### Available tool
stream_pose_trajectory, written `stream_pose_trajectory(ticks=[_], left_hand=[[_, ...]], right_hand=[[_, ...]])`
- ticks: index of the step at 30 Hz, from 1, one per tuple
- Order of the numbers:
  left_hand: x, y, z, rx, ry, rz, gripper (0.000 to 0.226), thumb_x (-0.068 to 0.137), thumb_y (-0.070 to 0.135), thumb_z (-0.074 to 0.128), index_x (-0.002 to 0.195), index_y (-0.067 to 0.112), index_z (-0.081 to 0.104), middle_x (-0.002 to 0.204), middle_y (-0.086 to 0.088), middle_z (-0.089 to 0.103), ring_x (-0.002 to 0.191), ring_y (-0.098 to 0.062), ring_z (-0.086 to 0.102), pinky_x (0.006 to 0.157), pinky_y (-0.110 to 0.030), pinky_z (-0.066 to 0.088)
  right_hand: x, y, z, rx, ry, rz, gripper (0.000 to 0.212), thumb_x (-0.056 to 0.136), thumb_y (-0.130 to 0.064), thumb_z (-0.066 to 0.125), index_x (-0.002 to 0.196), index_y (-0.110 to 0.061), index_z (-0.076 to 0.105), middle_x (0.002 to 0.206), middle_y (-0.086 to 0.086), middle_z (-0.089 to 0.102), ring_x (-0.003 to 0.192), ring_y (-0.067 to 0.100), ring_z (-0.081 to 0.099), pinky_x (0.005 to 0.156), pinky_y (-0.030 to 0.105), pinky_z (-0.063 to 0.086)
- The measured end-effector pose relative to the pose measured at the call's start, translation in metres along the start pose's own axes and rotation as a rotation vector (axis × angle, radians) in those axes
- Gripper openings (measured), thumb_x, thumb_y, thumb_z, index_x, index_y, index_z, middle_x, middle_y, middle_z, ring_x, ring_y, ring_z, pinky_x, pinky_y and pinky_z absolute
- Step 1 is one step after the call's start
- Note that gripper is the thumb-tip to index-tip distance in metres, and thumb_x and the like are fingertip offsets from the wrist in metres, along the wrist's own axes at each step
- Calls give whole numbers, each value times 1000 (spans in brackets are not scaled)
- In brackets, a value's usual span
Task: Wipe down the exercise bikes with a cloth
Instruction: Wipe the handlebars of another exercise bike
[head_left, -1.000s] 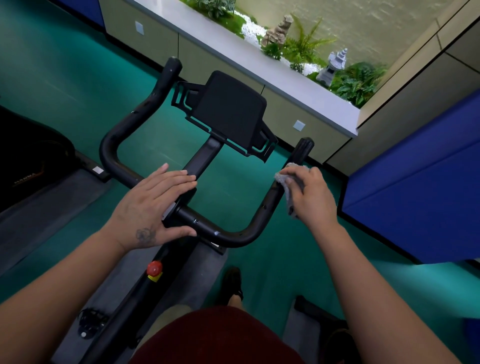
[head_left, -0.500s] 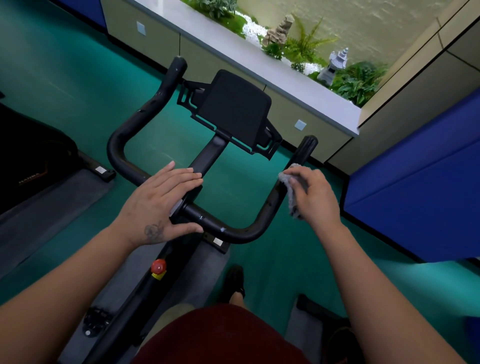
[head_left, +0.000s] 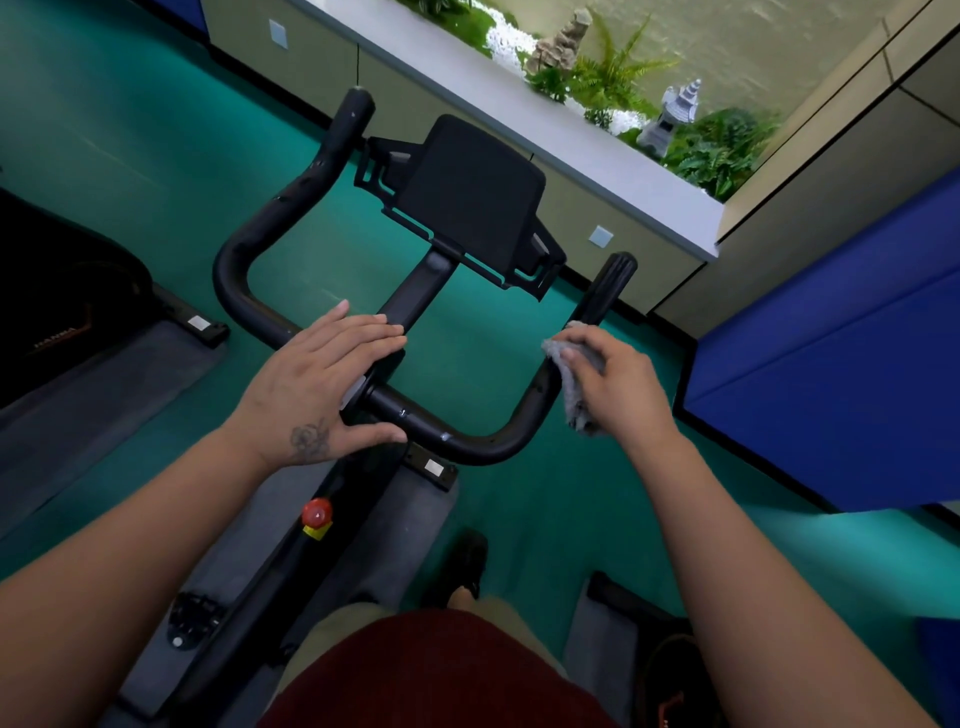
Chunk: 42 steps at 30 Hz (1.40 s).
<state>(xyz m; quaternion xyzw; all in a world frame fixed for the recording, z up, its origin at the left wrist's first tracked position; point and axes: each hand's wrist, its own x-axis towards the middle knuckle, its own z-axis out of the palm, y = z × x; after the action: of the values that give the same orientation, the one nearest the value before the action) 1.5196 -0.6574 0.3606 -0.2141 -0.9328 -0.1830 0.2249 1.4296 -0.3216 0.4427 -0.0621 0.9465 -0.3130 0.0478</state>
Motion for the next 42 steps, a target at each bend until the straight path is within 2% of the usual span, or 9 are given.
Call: stream_pose_trajectory(ticks=[4, 8, 13, 18, 22, 27, 32, 36, 42], left_hand=[[0, 1, -1, 8, 5, -1, 100, 84, 78, 73, 150, 5, 57, 155, -7, 57, 151, -25, 48, 129, -57, 29], [1, 3, -3, 16, -14, -14, 100, 85, 78, 73, 151, 5, 56, 156, -7, 56, 152, -25, 46, 129, -58, 28], [-1, 9, -4, 41, -32, -24, 106, 82, 81, 72, 153, 4, 53, 159, -8, 53, 154, -26, 43, 130, -58, 26], [0, 8, -4, 51, -33, -17, 111, 76, 83, 76, 152, 4, 55, 158, -9, 55, 153, -27, 46, 129, -59, 28], [0, 11, -3, 69, -19, -12, 112, 75, 84, 75, 151, 4, 56, 156, -10, 56, 151, -28, 48, 128, -59, 30], [0, 9, -2, 86, -12, -18, 111, 75, 82, 77, 151, 5, 55, 156, -10, 56, 150, -28, 50, 128, -59, 30], [-1, 6, -1, 108, -24, -8, 112, 75, 82, 78, 152, 4, 54, 157, -11, 55, 150, -29, 49, 128, -59, 30], [0, 5, -2, 101, -33, 2, 113, 74, 80, 81, 152, 3, 54, 156, -12, 55, 151, -30, 48, 128, -59, 30], [2, 5, -1, 86, -24, 21, 113, 76, 81, 78, 151, 1, 53, 156, -13, 55, 150, -30, 48, 128, -58, 31]], right_hand=[[-7, -4, 7, 77, 49, 26, 12, 105, -40, 59, 107, -48, 68, 123, -23, 66, 93, 4, 66, 72, 28, 58], [-26, 5, 16, 133, 9, -2, 13, 103, -40, 64, 112, -47, 70, 135, -25, 64, 116, 8, 65, 94, 29, 52], [-15, 11, 2, 117, -75, -21, 11, 100, -43, 69, 109, -49, 69, 123, -29, 64, 100, 0, 65, 64, 7, 46], [-5, 9, -3, 117, -38, -19, 5, 100, -44, 66, 105, -47, 67, 106, -33, 62, 102, 6, 61, 79, 26, 43], [-25, 12, 11, 122, -98, -72, 9, 102, -45, 64, 109, -44, 68, 115, -27, 64, 108, 9, 64, 83, 29, 47], [-18, 23, 9, 115, -151, -124, 14, 101, -46, 64, 114, -50, 68, 126, -38, 58, 121, 5, 61, 95, 34, 52], [0, 25, 8, 170, -77, -93, 10, 101, -46, 62, 105, -54, 67, 132, -34, 61, 124, 6, 60, 103, 41, 54], [-15, 24, 16, 213, -58, -79, 13, 104, -41, 62, 111, -50, 67, 145, -26, 58, 128, 4, 57, 101, 30, 46], [-42, 27, 27, 213, -58, -29, 17, 101, -45, 62, 114, -57, 65, 118, -40, 60, 111, 11, 65, 84, 40, 60]])
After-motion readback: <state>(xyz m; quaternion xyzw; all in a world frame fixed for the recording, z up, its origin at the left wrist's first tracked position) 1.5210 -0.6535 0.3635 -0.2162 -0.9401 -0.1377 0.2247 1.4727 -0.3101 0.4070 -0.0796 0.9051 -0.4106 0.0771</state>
